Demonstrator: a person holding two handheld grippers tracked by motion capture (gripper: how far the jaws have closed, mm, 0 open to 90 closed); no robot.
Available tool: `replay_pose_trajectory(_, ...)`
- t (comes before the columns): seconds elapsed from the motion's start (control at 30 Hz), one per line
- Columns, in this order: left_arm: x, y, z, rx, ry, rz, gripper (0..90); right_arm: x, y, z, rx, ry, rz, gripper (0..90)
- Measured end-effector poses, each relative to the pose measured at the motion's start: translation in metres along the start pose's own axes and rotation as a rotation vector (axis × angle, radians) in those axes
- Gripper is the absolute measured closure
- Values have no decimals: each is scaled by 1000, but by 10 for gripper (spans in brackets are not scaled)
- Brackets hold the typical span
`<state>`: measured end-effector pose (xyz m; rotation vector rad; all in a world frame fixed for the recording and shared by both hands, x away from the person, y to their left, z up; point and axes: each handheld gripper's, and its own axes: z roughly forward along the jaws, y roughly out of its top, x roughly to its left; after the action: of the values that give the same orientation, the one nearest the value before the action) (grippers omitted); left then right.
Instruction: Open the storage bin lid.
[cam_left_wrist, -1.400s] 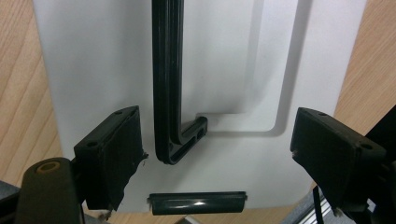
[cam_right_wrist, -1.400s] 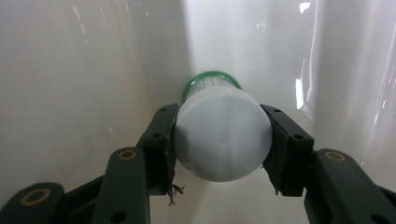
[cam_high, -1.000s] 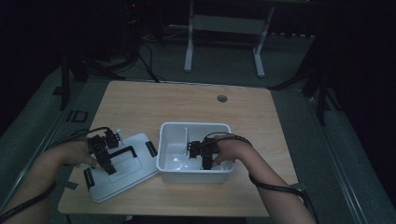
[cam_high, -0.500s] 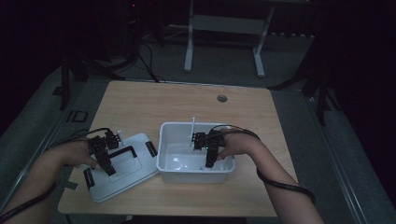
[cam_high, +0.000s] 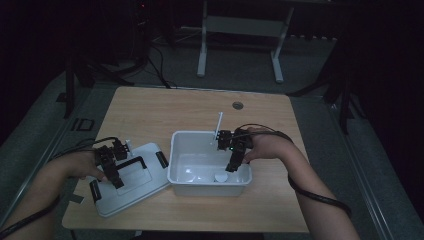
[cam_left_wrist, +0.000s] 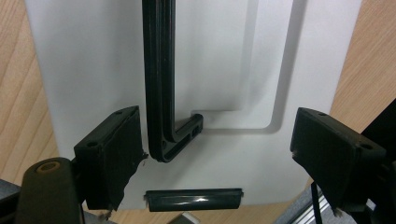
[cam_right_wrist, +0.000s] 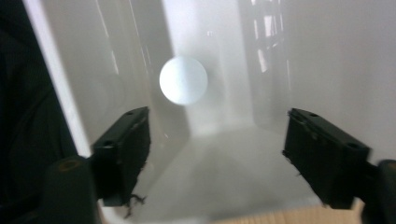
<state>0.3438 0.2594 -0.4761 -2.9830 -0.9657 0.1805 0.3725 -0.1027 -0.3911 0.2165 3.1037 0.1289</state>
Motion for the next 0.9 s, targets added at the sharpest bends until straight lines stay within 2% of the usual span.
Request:
replay_pose_trajectory(0.27,0,0,-2,-1,-2,6,168,-1,-26,-22,-55,-32,31,182)
replay_pose_trajectory(0.3,0,-1,-3,-9,1,5,215,-1,-29,-23,-59,-31,31,173)
replay_pose_trajectory(0.37,0,-1,-4,-17,1,3,220,-1,-33,-24,-60,-30,33,169)
replay_pose_trajectory(0.4,2,-1,-7,-38,1,6,220,-1,-36,-25,-61,-27,35,165)
replay_pose_trajectory(0.43,2,-1,-9,-48,-4,6,219,-1,-44,-25,-49,-42,30,149)
replay_pose_trajectory(0.63,0,2,-16,-69,-1,16,219,-5,-65,-22,-35,-61,45,149)
replay_pose_trajectory(0.73,0,2,-15,-67,0,15,220,-7,-74,-18,-25,-54,56,149)
replay_pose_trajectory(0.83,1,1,-13,-63,1,13,219,-8,-84,-12,3,-66,62,149)
replay_pose_trajectory(0.9,1,0,-12,-66,5,12,219,-9,-90,-8,1,-70,63,149)
